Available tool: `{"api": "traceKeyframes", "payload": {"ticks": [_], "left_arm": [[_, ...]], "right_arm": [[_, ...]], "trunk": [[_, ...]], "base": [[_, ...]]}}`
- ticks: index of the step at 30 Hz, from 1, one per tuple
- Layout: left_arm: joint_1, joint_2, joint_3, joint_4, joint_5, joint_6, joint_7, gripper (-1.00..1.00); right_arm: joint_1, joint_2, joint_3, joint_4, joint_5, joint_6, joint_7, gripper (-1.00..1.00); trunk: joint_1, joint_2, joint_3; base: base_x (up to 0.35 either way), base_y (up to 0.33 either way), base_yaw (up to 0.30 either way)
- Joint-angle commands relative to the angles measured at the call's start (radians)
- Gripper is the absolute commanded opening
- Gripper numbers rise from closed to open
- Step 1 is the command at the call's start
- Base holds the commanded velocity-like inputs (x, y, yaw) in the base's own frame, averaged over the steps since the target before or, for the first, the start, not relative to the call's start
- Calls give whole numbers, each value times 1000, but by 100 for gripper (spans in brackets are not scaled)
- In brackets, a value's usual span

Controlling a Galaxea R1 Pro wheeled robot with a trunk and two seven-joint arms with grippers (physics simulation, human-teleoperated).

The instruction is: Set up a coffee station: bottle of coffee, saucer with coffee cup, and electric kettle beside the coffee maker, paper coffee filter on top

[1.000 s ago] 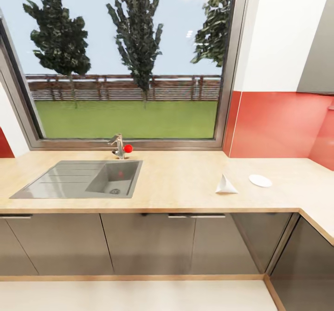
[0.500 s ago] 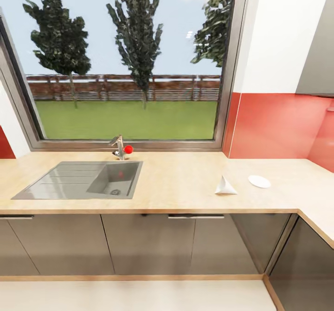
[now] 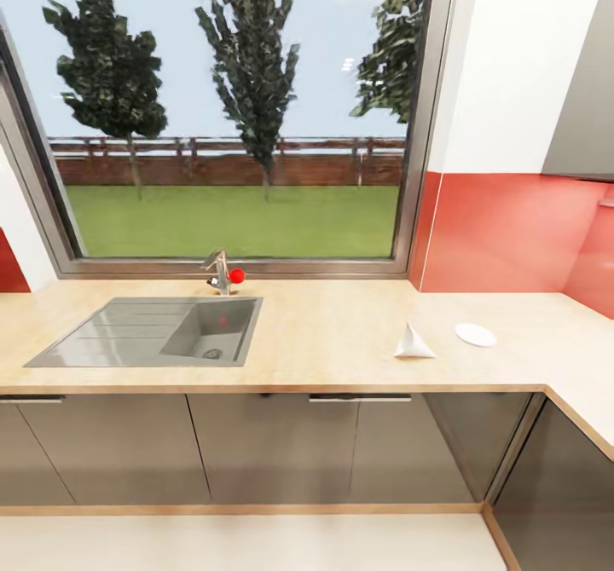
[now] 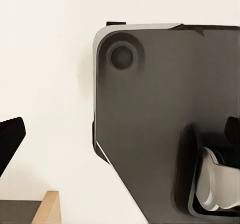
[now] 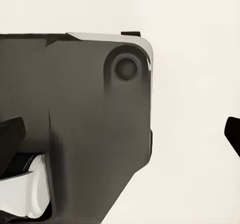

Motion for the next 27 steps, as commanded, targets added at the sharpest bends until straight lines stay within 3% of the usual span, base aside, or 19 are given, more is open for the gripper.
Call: {"api": "traceKeyframes", "payload": {"ticks": [1, 5, 27], "left_arm": [[0, 0, -5, 0, 9, -3, 0, 100], [0, 0, -5, 0, 9, -3, 0, 100], [-1, 2, -4, 0, 9, -4, 0, 100]], "right_arm": [[0, 0, -1, -1, -1, -2, 1, 100], [0, 0, -1, -1, -1, -2, 1, 100], [0, 0, -1, -1, -1, -2, 1, 100]], "trunk": [[-3, 6, 2], [-19, 34, 14], [-19, 34, 14]], "base": [[0, 0, 0], [0, 0, 0], [0, 0, 0]]}}
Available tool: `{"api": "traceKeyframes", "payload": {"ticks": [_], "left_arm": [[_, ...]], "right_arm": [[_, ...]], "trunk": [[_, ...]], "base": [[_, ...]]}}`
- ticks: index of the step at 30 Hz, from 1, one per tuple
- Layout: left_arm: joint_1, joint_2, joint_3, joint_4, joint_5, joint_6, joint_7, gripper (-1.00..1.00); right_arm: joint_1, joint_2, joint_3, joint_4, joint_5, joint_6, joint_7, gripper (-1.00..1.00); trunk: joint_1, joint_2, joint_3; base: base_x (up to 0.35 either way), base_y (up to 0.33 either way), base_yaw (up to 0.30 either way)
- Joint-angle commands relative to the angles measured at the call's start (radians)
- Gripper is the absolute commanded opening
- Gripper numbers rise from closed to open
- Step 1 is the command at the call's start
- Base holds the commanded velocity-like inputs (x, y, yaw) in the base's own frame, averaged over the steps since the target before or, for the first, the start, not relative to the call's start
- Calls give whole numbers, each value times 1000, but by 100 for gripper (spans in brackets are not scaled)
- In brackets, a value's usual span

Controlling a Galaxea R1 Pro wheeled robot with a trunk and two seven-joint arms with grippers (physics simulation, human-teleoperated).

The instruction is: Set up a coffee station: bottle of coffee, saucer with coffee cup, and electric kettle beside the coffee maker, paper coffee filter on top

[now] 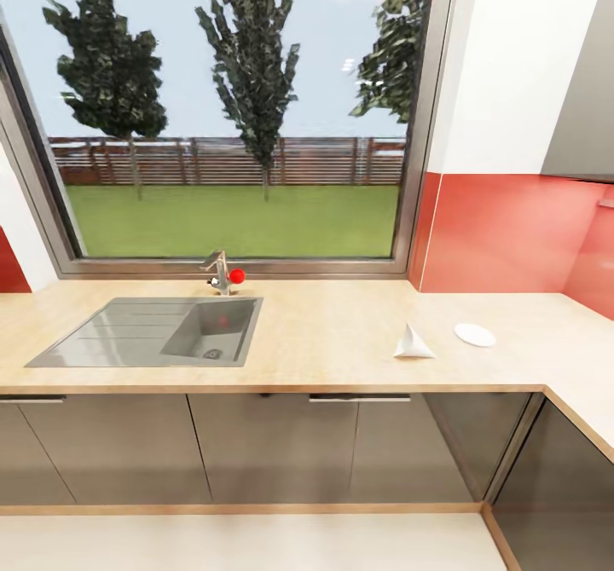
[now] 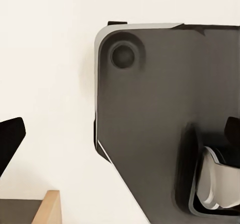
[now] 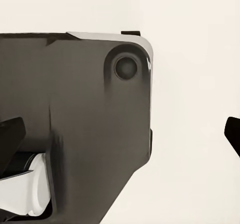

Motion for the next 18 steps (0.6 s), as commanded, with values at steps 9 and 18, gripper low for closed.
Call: {"api": "traceKeyframes", "payload": {"ticks": [9, 18], "left_arm": [[0, 7, -5, 1, 9, -4, 0, 100], [-1, 13, -5, -68, 9, -3, 1, 100]], "right_arm": [[0, 2, -2, -1, -1, -2, 1, 100], [0, 1, -1, -1, 7, -2, 1, 100]], "trunk": [[0, -1, 0], [0, -1, 0]], "base": [[0, 0, 0], [0, 122, 0]]}}
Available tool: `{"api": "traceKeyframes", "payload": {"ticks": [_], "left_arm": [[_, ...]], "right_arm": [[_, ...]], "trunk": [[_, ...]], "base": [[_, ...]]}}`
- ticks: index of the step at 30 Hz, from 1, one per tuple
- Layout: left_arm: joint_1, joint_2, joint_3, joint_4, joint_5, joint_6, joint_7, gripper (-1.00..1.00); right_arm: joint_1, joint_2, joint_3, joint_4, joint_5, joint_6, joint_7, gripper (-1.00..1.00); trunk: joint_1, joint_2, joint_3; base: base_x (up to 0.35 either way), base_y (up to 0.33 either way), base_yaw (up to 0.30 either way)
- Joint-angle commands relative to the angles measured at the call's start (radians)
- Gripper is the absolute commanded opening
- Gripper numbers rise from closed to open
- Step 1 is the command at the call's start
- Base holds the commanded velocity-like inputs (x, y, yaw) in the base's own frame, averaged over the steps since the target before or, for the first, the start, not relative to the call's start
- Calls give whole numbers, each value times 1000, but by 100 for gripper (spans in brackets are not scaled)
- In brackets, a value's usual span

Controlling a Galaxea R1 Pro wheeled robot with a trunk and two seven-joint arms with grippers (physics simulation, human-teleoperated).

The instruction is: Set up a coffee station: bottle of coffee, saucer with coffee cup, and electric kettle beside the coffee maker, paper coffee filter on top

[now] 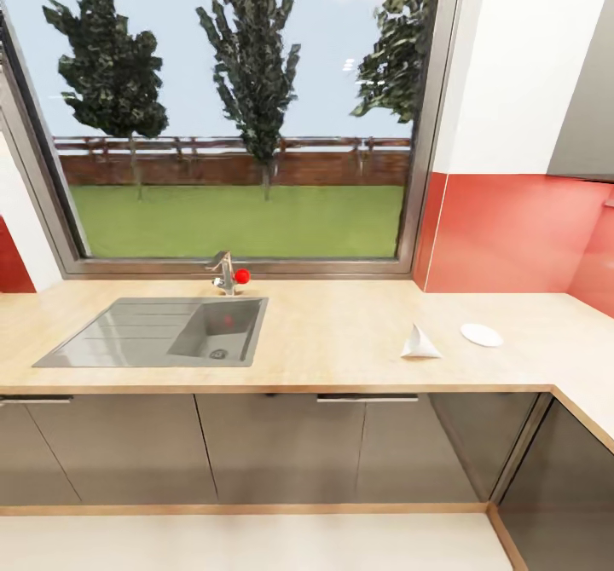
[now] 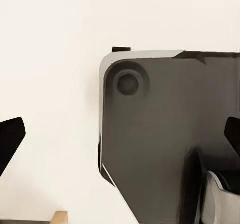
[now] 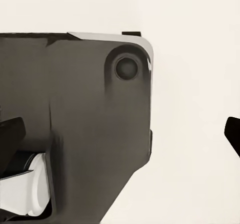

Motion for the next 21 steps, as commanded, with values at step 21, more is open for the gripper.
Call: {"api": "traceKeyframes", "payload": {"ticks": [21], "left_arm": [[1, 33, -5, 1, 9, -6, 0, 100]], "right_arm": [[-1, 2, -16, -775, -12, 11, -12, 100]], "trunk": [[0, -1, 0]], "base": [[11, 167, 0]]}}
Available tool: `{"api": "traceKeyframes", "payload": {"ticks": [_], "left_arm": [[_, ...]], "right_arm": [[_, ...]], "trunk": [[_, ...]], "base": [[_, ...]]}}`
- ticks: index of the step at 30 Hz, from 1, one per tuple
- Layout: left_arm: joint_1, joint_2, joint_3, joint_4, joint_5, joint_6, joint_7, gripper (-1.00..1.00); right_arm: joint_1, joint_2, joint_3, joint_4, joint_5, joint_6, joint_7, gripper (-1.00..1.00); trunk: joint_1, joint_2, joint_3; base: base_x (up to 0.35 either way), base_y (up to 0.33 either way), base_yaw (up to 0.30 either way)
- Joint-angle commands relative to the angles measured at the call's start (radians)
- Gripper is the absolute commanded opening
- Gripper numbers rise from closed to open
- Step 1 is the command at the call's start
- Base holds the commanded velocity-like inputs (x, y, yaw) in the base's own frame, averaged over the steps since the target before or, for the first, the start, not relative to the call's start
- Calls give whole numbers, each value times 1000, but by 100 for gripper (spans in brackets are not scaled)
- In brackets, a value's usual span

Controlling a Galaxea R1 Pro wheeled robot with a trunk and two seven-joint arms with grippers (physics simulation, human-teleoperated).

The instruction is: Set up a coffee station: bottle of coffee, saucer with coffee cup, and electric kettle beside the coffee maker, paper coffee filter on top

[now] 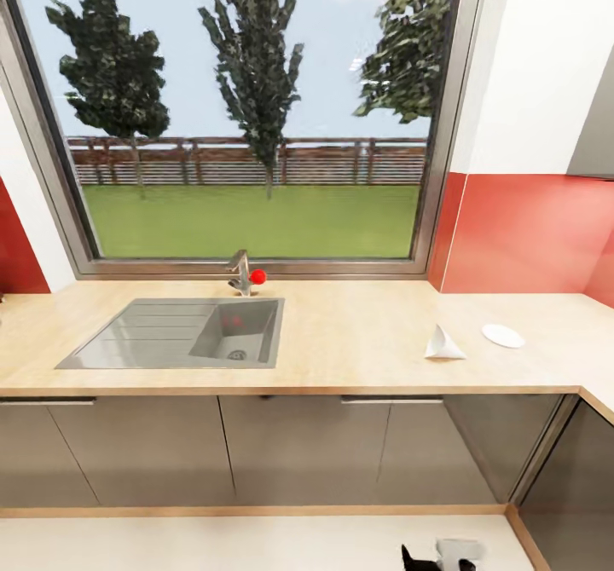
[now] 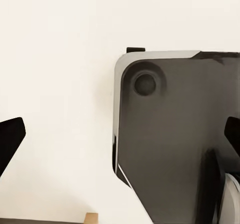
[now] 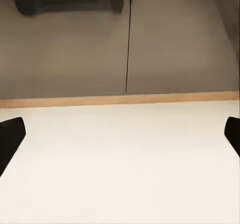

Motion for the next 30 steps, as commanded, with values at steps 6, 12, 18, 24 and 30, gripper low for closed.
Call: {"api": "traceKeyframes", "payload": {"ticks": [6, 12, 18, 24, 30], "left_arm": [[0, 1, -5, 1, 9, -3, 0, 100], [0, 1, -5, 1, 9, -3, 0, 100], [-1, 1, -4, 1, 10, -3, 0, 100], [0, 2, -5, 2, 10, -3, 0, 100], [0, 2, -5, 2, 10, -3, -1, 100]], "right_arm": [[1, 4, -11, -285, -2, 51, -70, 100], [0, 8, -9, -553, -1, 301, -134, 100], [-24, 15, -7, -596, 0, 427, -215, 100], [-180, 17, -8, -597, 0, 513, -219, 100], [-337, 15, -8, -597, 0, 603, -218, 100]], "trunk": [[0, -1, 0], [0, -1, 0], [0, -1, 0], [0, -1, 0], [0, -1, 0]], "base": [[0, 0, 0], [0, 0, 0], [0, 0, 0], [0, 0, 0], [0, 0, 0]]}}
